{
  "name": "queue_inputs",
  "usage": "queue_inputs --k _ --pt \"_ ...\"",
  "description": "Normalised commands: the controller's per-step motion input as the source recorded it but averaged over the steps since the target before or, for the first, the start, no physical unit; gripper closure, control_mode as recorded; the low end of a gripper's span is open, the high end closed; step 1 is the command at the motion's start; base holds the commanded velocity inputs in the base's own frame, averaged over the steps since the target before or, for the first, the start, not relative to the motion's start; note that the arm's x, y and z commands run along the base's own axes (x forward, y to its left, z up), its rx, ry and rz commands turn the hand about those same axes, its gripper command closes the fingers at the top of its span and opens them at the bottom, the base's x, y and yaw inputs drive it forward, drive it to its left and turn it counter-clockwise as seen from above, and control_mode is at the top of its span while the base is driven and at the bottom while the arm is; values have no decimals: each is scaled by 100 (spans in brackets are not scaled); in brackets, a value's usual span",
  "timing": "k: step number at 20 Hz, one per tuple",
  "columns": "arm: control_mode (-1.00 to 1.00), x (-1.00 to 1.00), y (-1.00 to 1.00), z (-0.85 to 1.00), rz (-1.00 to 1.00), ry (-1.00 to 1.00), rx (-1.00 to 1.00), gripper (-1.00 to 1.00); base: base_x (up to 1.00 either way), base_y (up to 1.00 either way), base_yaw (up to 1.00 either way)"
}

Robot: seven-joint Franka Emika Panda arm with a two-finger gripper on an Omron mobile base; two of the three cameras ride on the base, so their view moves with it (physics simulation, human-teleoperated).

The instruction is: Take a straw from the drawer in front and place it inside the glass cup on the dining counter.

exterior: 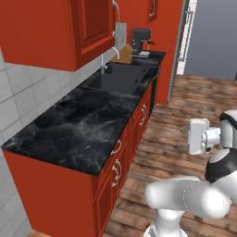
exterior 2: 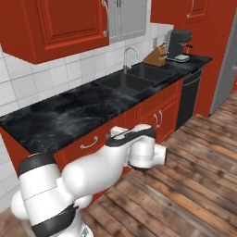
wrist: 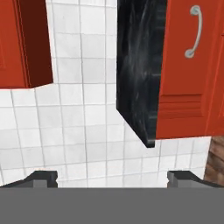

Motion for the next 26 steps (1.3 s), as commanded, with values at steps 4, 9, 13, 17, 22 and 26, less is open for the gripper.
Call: queue_inputs --k 4,9,13,17,22,26 --pt "-100 1 5 -48 0 0 27 -100 0 0 0" --pt "-100 1 14 -27 0 -1 8 -100 0 0 0" --pt "-100 2 27 -16 -1 -6 0 -100 0 0 0" --pt "-100 6 32 -12 -1 -9 -1 -100 0 0 0" --pt "-100 15 38 -18 0 -6 -1 -100 0 0 0" --pt "-100 36 38 -23 0 -1 -1 -100 0 0 0"
